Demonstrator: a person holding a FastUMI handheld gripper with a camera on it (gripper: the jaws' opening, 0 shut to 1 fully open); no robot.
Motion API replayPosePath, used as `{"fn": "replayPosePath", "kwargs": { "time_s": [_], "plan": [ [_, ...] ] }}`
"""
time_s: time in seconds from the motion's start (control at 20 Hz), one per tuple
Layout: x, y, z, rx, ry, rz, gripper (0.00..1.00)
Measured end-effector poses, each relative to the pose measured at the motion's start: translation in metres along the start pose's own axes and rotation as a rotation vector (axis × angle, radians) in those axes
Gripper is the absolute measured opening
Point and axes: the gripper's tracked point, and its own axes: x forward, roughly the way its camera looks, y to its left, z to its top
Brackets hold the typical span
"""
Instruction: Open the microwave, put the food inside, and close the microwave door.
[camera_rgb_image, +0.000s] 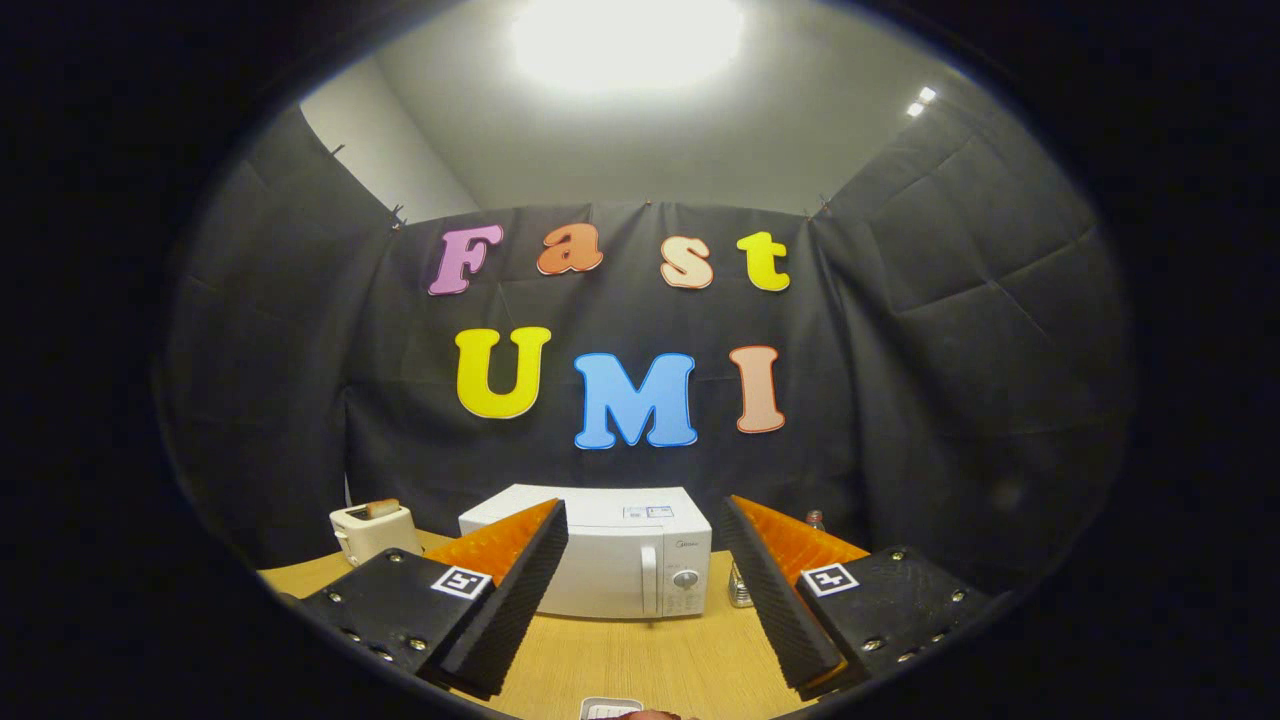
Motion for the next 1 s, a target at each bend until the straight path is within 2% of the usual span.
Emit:
{"fn": "replayPosePath", "kwargs": {
  "time_s": [0.55,1.0],
  "plan": [
    [0.097,-0.018,-0.053,0.026,0.068,0.046,0.97],
    [0.167,-0.017,-0.117,0.037,0.155,0.088,0.97]
  ]
}}
